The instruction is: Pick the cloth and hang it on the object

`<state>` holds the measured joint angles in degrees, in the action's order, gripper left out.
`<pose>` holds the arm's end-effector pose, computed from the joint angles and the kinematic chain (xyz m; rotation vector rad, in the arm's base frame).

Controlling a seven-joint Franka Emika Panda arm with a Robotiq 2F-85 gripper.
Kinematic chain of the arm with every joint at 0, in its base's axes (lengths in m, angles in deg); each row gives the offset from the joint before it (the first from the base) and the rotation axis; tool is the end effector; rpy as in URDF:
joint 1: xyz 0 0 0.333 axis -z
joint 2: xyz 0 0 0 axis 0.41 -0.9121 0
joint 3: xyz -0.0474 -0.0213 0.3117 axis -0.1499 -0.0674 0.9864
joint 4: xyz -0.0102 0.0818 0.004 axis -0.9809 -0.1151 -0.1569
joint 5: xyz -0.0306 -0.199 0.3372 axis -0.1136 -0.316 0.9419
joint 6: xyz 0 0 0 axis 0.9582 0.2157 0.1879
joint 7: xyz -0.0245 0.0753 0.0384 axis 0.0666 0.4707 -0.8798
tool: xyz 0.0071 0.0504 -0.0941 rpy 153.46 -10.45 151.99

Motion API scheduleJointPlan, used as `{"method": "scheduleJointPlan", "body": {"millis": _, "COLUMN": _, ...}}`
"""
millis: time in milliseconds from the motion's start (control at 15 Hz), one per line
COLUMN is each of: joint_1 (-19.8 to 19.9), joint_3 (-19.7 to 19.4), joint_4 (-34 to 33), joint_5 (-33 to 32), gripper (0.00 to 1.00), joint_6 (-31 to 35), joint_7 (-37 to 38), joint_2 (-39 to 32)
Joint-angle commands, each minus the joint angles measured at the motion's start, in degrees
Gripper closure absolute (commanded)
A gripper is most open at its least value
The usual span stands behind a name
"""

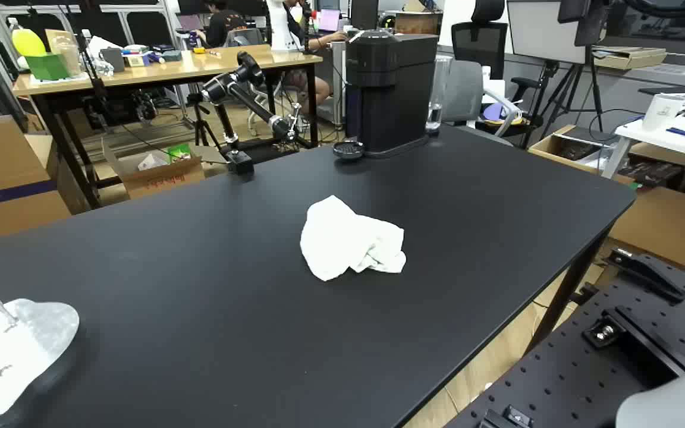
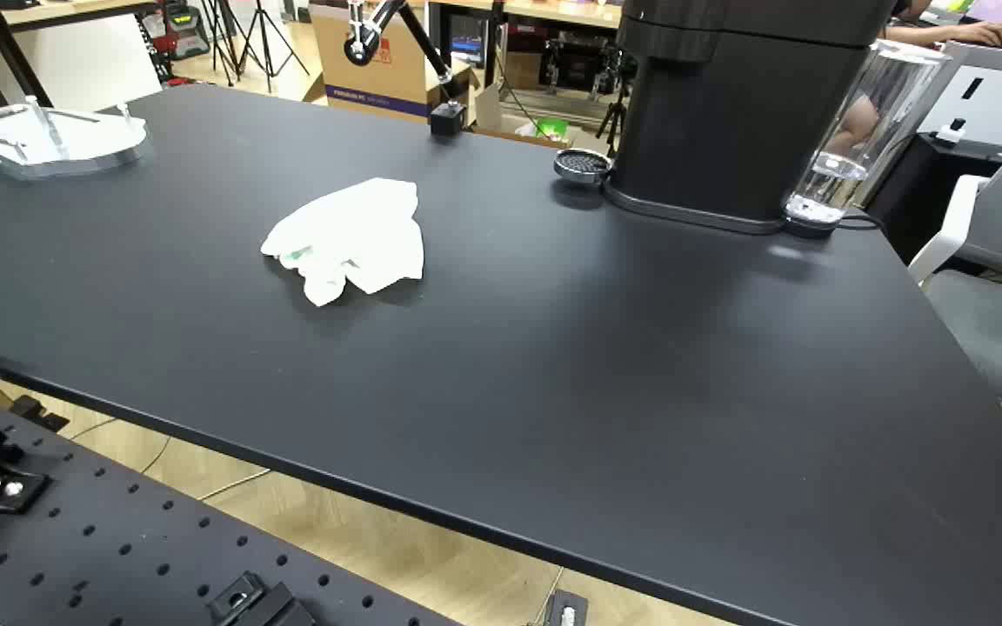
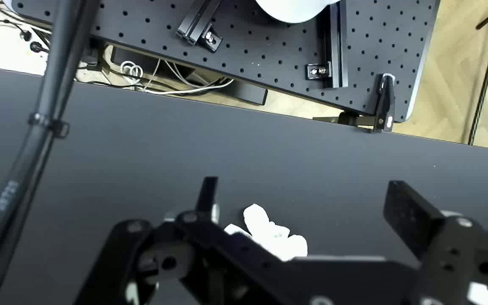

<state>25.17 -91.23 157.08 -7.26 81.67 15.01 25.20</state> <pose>0.3162 -0.1199 0.4631 -2.8340 -0.3660 0.3157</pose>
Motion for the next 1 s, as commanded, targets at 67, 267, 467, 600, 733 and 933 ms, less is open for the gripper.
{"method": "scheduleJointPlan", "body": {"millis": 67, "joint_1": 1.16, "joint_3": 0.99, "joint_4": -0.12, "joint_5": 0.47, "gripper": 0.00, "joint_6": -0.07, "joint_7": -0.54, "joint_2": -0.24}}
{"method": "scheduleJointPlan", "body": {"millis": 267, "joint_1": 1.16, "joint_3": 0.99, "joint_4": -0.12, "joint_5": 0.47, "gripper": 0.00, "joint_6": -0.06, "joint_7": -0.55, "joint_2": -0.22}}
{"method": "scheduleJointPlan", "body": {"millis": 467, "joint_1": 1.16, "joint_3": 0.99, "joint_4": -0.12, "joint_5": 0.47, "gripper": 0.00, "joint_6": -0.06, "joint_7": -0.55, "joint_2": -0.22}}
{"method": "scheduleJointPlan", "body": {"millis": 600, "joint_1": 1.16, "joint_3": 0.99, "joint_4": -0.12, "joint_5": 0.47, "gripper": 0.00, "joint_6": -0.06, "joint_7": -0.56, "joint_2": -0.22}}
{"method": "scheduleJointPlan", "body": {"millis": 733, "joint_1": 1.16, "joint_3": 0.99, "joint_4": -0.12, "joint_5": 0.47, "gripper": 0.00, "joint_6": -0.06, "joint_7": -0.56, "joint_2": -0.22}}
{"method": "scheduleJointPlan", "body": {"millis": 933, "joint_1": 0.79, "joint_3": 1.70, "joint_4": 1.10, "joint_5": -0.54, "gripper": 0.00, "joint_6": 5.42, "joint_7": -0.09, "joint_2": -3.67}}
